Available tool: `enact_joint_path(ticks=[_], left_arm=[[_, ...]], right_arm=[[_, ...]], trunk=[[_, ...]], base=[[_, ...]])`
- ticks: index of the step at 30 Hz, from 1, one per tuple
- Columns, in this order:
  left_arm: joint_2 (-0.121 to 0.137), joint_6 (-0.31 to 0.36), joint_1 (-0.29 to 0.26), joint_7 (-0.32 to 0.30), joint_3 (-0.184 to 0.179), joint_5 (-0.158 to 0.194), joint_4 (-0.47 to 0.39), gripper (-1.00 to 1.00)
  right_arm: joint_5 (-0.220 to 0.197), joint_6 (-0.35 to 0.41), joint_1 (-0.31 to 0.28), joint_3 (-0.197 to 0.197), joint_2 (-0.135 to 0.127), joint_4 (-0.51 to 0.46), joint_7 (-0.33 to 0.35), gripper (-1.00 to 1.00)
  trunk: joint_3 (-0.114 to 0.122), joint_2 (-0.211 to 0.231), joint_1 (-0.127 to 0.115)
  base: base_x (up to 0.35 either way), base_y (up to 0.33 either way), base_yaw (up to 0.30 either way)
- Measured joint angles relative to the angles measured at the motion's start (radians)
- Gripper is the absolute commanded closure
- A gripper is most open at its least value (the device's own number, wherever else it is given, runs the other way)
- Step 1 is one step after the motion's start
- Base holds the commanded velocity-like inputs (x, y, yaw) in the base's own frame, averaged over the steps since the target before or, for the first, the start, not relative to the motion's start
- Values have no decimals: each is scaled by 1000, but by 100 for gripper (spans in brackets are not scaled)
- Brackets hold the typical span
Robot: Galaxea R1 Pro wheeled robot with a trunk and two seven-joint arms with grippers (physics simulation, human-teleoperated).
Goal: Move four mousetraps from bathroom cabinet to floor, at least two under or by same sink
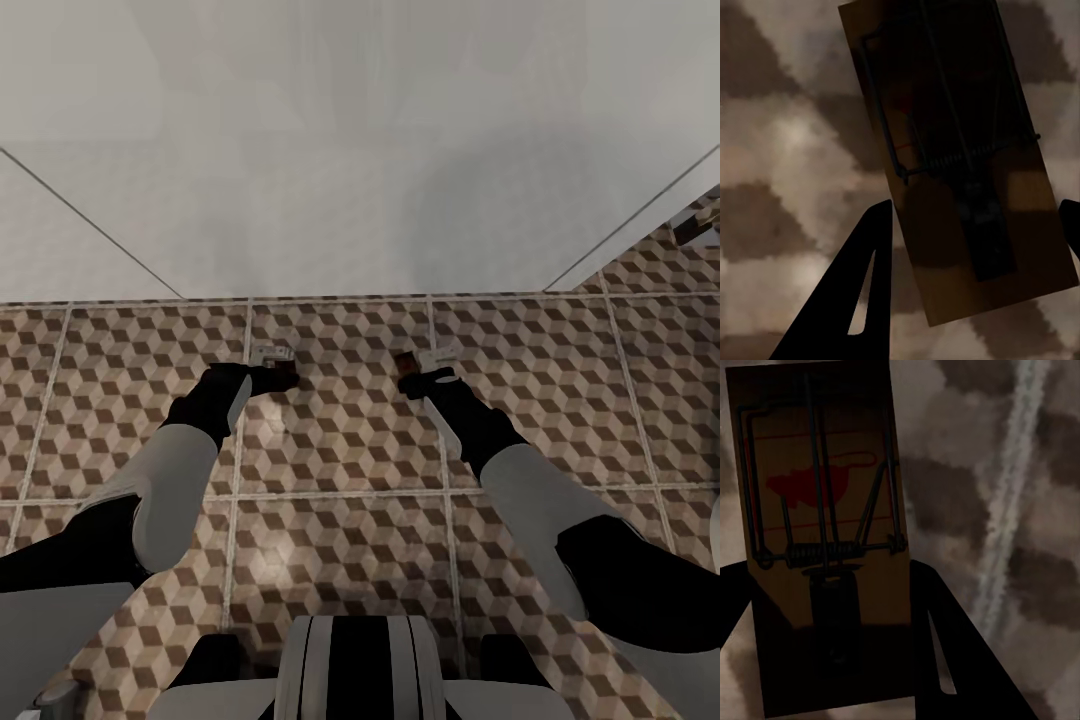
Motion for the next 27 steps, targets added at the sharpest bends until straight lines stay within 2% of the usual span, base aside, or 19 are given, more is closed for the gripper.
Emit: enact_joint_path(ticks=[14,27], left_arm=[[0,0,0,1,0,0,0,100],[-1,0,0,1,0,0,2,100]], right_arm=[[-1,0,0,3,0,0,1,100],[-1,0,0,6,0,0,1,100]], trunk=[[0,0,0],[0,0,0]], base=[[118,0,0],[12,0,0]])
